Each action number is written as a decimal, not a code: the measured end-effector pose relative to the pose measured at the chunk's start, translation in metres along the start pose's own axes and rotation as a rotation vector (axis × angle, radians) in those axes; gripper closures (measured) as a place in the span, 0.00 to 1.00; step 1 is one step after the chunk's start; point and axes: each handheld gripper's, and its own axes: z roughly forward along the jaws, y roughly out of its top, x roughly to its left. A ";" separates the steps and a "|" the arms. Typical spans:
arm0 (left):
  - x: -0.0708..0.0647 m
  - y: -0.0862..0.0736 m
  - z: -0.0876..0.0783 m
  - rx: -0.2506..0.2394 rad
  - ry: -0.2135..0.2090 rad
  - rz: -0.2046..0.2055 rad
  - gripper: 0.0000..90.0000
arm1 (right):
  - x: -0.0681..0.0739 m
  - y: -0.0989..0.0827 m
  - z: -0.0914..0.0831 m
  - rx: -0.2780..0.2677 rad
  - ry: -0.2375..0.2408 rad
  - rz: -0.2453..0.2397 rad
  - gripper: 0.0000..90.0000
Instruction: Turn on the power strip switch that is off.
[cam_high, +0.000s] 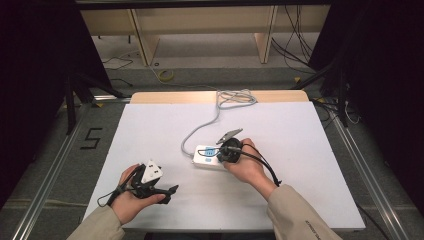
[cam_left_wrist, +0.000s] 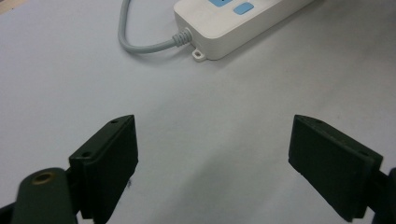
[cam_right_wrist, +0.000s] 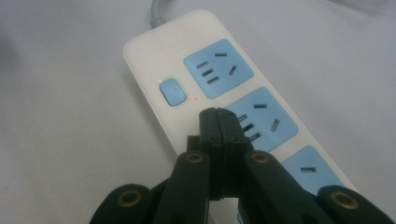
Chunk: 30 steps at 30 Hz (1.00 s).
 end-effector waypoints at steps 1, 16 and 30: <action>0.000 0.000 0.000 0.000 0.000 0.001 0.17 | 0.000 0.000 0.000 0.000 -0.001 0.004 1.00; 0.000 0.000 0.000 0.003 -0.003 0.003 0.17 | 0.000 0.000 0.000 0.001 -0.001 0.008 1.00; -0.001 0.000 0.000 0.002 -0.001 0.004 0.17 | 0.003 0.000 0.001 0.013 -0.001 0.002 1.00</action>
